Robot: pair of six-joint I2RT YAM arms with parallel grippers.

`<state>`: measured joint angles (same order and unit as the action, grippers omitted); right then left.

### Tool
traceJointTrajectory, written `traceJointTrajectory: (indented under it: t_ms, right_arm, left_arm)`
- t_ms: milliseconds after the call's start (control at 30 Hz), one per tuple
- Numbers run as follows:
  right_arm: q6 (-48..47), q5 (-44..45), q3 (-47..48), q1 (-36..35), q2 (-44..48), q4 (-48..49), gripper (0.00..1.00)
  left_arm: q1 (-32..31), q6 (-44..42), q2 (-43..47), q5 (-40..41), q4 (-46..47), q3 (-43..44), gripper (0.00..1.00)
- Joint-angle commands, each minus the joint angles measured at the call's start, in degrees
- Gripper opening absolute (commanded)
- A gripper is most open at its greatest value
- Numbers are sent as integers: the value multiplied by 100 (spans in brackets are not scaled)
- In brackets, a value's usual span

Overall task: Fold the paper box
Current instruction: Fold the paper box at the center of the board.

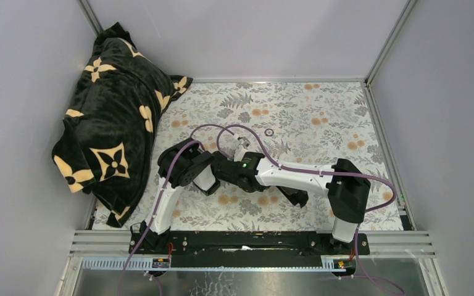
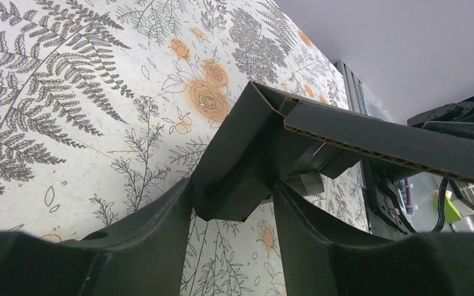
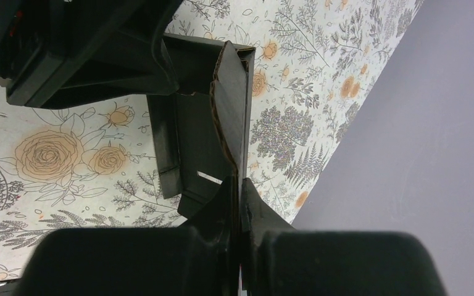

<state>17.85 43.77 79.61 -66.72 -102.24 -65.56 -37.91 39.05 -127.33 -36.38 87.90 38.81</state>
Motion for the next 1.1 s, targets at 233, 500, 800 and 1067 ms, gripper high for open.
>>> traceJointTrajectory:
  t_ms: [233, 500, 800, 1067]
  right_arm:
    - [56, 172, 257, -87, -165, -100, 1]
    - [0, 133, 239, -96, -204, -59, 1]
    - [-18, 202, 259, -111, -298, -85, 1]
    - [75, 481, 208, -204, -487, -198, 1]
  left_arm:
    - [216, -161, -67, -20, 412, 171, 57]
    - [321, -99, -98, -387, 421, 236, 57]
    - [318, -99, -105, -515, 430, 204, 57]
    - [458, -215, -50, -463, 446, -104, 57]
